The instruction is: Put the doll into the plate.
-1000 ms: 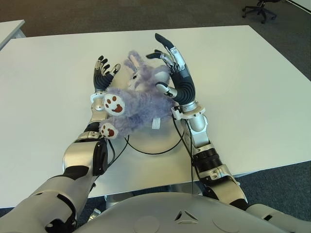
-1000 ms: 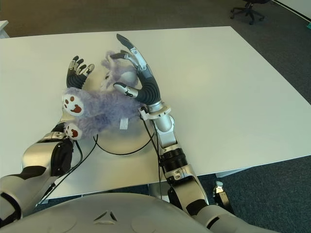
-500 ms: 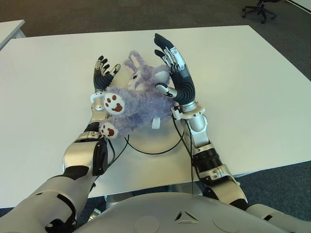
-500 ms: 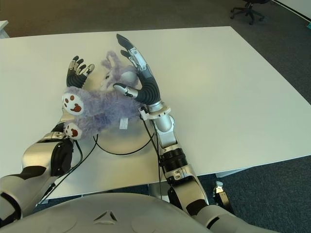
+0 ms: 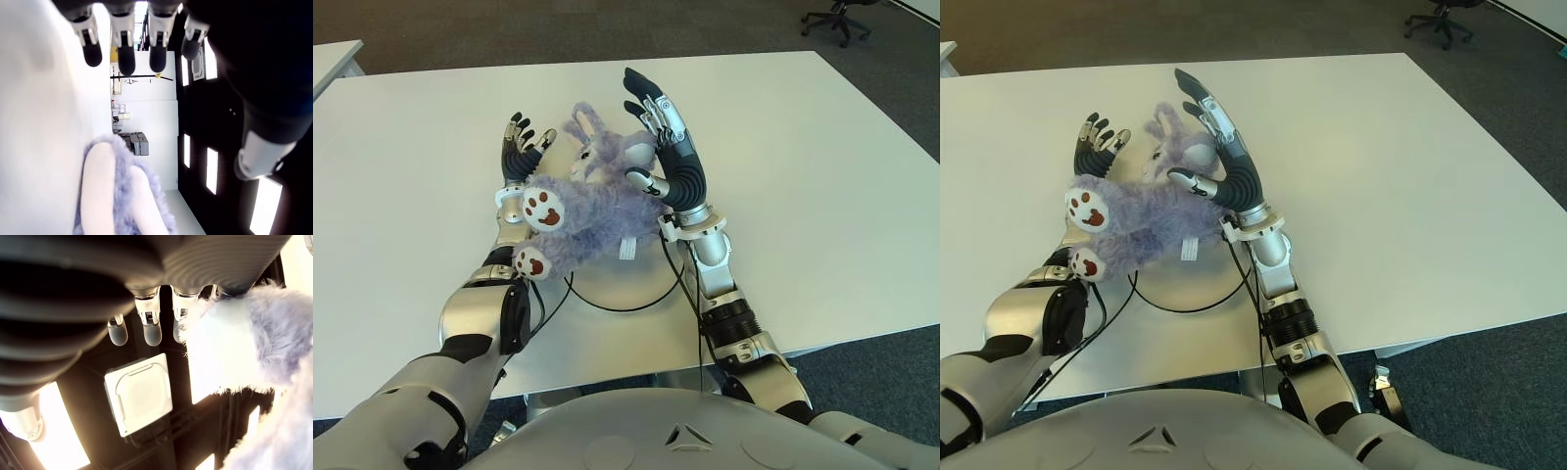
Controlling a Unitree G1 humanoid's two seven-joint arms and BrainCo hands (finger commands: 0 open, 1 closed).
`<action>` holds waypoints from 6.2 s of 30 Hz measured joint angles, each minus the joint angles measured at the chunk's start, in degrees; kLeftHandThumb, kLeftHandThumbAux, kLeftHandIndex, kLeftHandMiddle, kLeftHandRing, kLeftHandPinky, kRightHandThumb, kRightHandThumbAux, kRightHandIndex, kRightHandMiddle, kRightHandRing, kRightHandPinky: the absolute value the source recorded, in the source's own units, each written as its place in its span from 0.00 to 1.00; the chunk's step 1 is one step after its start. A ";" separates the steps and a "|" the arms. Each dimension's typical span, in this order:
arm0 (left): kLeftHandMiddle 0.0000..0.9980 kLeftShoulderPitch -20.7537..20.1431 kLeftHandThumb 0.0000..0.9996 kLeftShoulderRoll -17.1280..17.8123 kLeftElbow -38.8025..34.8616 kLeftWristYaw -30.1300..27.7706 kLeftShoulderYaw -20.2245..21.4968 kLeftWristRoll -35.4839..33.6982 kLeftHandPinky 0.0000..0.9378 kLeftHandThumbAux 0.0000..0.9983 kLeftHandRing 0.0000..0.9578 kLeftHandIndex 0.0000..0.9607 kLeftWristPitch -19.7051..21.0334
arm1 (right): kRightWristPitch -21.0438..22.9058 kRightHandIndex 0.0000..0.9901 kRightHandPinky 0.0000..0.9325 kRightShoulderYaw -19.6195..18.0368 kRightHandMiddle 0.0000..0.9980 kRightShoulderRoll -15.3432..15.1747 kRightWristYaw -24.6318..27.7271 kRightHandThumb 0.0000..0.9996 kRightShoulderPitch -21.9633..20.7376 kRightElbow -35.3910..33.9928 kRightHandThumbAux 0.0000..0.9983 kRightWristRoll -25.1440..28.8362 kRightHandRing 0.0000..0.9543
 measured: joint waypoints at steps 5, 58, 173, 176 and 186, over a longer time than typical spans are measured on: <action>0.12 0.00 0.12 0.00 0.00 0.00 0.00 0.00 0.11 0.68 0.13 0.01 0.00 | 0.02 0.05 0.05 0.00 0.04 0.01 -0.13 0.19 0.04 -0.04 0.51 0.04 0.03; 0.12 -0.01 0.11 -0.01 -0.04 0.00 -0.01 0.00 0.11 0.69 0.13 0.02 0.00 | 18.15 0.02 0.03 -3.26 0.00 0.11 -5.91 0.00 7.49 -12.18 0.45 0.16 0.00; 0.13 -0.08 0.06 -0.09 -0.04 -0.01 -0.06 0.00 0.10 0.68 0.13 0.02 0.00 | 2.64 0.03 0.01 -17.78 0.00 -4.04 -11.75 0.00 -26.06 44.39 0.53 -1.73 0.00; 0.13 -0.09 0.06 -0.09 -0.04 -0.01 -0.06 0.00 0.10 0.68 0.13 0.03 0.00 | 2.59 0.02 0.01 -17.92 0.00 -4.17 -11.11 0.00 -26.95 45.98 0.54 -1.68 0.00; 0.13 -0.11 0.06 -0.10 -0.04 -0.01 -0.06 0.00 0.10 0.69 0.13 0.02 0.00 | 2.44 0.02 0.01 -18.25 0.00 -4.40 -9.00 0.00 -28.46 50.59 0.59 -1.65 0.00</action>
